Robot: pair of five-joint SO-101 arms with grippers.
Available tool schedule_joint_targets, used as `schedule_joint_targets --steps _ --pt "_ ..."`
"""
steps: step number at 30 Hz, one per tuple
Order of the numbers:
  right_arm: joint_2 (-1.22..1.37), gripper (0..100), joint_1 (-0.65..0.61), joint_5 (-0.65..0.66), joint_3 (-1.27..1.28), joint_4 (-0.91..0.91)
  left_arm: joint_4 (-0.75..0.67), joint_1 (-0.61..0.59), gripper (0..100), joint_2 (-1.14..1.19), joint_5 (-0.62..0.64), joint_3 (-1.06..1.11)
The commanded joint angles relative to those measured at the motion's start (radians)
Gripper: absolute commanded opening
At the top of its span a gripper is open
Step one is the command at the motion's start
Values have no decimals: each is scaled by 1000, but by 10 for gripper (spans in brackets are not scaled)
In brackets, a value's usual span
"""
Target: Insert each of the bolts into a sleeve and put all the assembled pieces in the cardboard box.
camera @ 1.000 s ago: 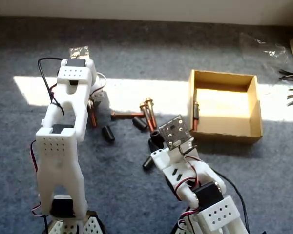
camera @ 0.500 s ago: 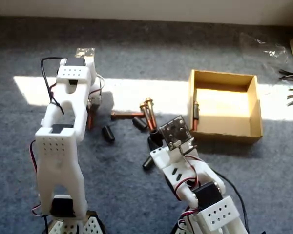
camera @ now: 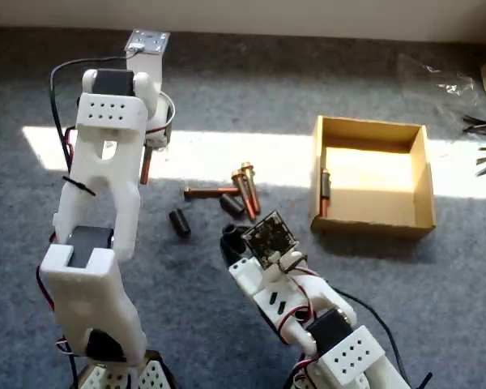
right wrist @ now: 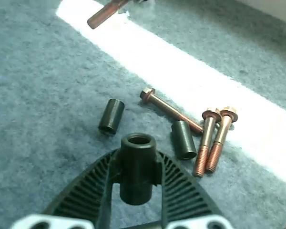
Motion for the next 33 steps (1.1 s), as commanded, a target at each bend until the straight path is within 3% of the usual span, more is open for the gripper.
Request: schedule_joint_targets --steps 1,6,10,15,23,27,33 --pt "-12 5 -58 0 -16 -30 18 27 5 -154 -14 -24" --pt "-12 5 -67 -2 -22 -45 46 44 5 -291 -61 -24" --pt "-12 5 -65 -6 -16 -163 55 82 5 -381 -61 -19" --pt "-13 5 -50 -8 -22 -183 38 150 5 -498 -63 97" --pt "-13 5 19 -11 -59 -183 -218 162 5 -803 -64 473" --pt "-13 5 21 -75 -119 -182 -362 194 5 -974 -161 685" --pt "-96 5 16 -72 -130 -182 -451 203 5 -1156 -161 819"
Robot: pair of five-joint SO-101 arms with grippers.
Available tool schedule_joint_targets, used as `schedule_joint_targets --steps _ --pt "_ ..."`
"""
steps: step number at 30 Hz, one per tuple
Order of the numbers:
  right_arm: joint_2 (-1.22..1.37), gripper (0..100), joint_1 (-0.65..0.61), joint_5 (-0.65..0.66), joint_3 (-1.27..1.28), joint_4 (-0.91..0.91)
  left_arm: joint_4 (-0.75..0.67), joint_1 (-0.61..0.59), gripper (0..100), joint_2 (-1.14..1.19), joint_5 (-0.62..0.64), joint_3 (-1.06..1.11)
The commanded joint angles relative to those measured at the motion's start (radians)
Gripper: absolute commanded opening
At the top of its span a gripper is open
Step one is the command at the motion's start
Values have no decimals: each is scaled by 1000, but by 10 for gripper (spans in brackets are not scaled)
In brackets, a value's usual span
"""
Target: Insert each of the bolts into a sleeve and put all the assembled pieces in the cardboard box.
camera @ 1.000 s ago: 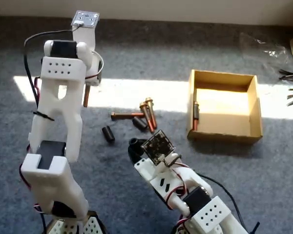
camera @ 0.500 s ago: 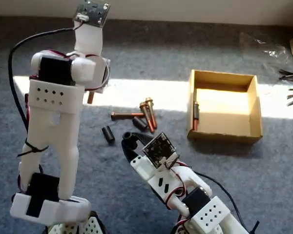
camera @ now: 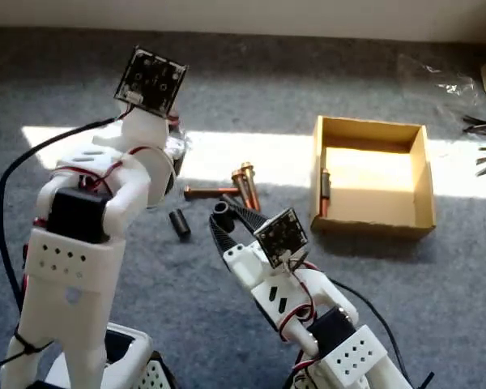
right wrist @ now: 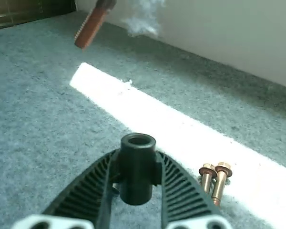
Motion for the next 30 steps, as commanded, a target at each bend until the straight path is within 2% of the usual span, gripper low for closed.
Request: schedule_joint_targets --steps 1,4,6,8,10,14,18,26,30 --pt "-124 5 7 -12 -48 -18 -69 25 5 -108 -5 30" --pt "-295 5 5 -11 15 39 -109 25 5 -143 0 67" --pt "-384 5 5 -11 45 77 -123 25 5 -162 68 74" --pt "-371 5 10 -11 65 107 -130 25 5 -179 150 73" --pt "-346 5 10 -11 70 107 -144 25 5 -199 176 74" --pt "-369 5 5 -11 76 110 -152 68 5 -243 175 84" --pt "-372 5 4 -17 110 111 -189 160 5 -309 173 137" --pt "-372 5 4 -20 117 200 -471 222 5 -590 146 473" --pt "-372 5 5 -20 117 200 -519 222 5 -699 127 579"
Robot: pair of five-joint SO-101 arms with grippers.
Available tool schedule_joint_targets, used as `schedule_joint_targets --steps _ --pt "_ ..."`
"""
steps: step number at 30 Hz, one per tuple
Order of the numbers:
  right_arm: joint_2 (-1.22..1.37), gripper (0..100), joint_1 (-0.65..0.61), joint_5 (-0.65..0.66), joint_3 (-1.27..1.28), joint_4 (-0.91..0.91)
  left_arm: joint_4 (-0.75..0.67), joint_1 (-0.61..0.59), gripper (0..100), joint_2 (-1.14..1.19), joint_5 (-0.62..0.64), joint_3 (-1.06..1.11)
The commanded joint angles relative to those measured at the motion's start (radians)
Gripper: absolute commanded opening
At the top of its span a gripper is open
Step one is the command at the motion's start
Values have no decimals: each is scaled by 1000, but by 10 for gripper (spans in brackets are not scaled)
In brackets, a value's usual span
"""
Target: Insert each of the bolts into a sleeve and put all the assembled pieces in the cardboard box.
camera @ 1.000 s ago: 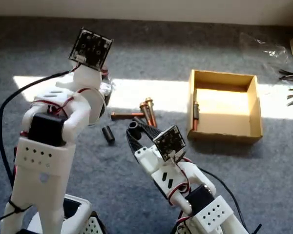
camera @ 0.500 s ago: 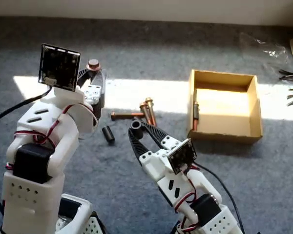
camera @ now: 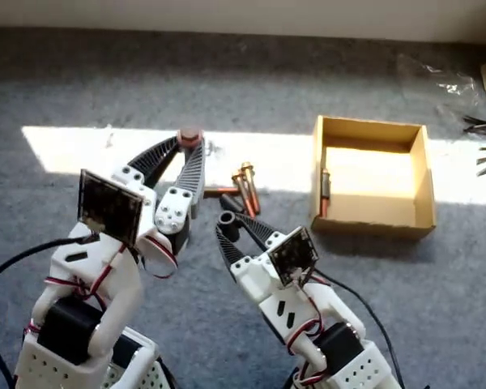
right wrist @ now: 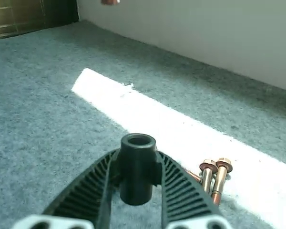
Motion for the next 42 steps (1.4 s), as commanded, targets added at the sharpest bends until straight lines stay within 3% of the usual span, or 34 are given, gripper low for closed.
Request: schedule_joint_targets --steps 1,14,18,31,36,42 --pt "-16 5 4 -11 -16 2 -54 13 5 -104 -5 54" --pt "-16 5 4 -5 -13 -91 -101 137 6 -242 0 182" --pt "-16 5 4 -3 -15 -128 -104 134 6 -249 80 211" --pt "-13 5 -44 -2 -59 -185 -135 142 6 -249 89 226" --pt "-10 5 -48 133 -58 -294 -133 142 6 -249 147 226" --pt "-10 5 -48 143 -56 -297 -133 142 6 -249 166 226"
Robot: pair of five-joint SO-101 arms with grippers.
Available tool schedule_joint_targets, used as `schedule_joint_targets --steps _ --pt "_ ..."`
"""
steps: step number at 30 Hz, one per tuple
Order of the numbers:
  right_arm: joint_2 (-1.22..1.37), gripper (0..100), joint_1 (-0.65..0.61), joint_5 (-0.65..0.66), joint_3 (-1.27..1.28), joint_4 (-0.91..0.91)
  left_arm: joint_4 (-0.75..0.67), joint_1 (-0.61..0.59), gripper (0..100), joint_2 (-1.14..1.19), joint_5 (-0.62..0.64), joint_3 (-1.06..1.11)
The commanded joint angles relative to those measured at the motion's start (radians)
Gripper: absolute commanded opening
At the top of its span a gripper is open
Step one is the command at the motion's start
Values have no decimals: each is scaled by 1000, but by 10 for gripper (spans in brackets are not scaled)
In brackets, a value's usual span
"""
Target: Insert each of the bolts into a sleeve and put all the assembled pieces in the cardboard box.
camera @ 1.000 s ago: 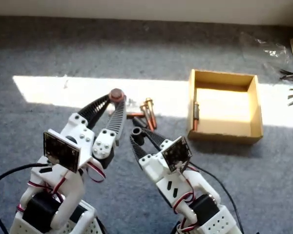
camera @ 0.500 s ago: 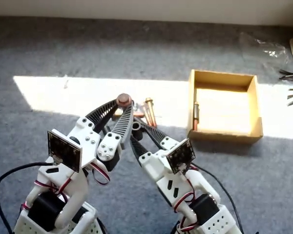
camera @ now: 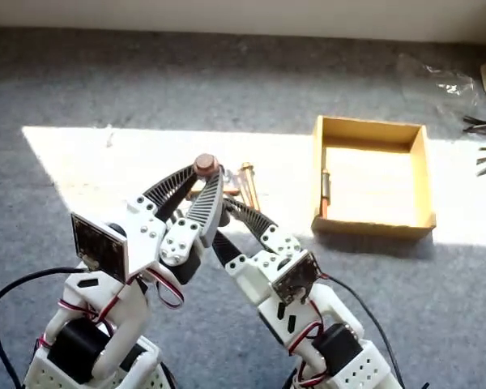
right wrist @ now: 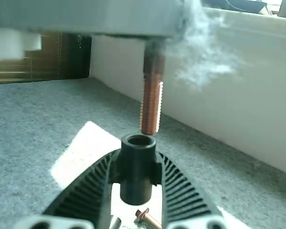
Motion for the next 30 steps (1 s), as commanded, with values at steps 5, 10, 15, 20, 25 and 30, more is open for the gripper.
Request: schedule_joint_targets --steps 5,10,15,20,25,30 --pt "-12 5 -5 20 -36 -39 -3 16 6 -12 9 -10" --pt "-12 5 -4 20 -18 -41 14 16 6 -12 9 -8" --pt "-13 5 42 21 -19 -42 51 16 6 -12 9 -8" --pt "-13 5 67 21 -18 -42 64 12 6 -12 6 -8" --pt "-13 5 59 20 -18 -42 78 15 6 -12 6 -7" --pt "-13 5 28 20 -19 -41 74 15 6 -12 6 27"
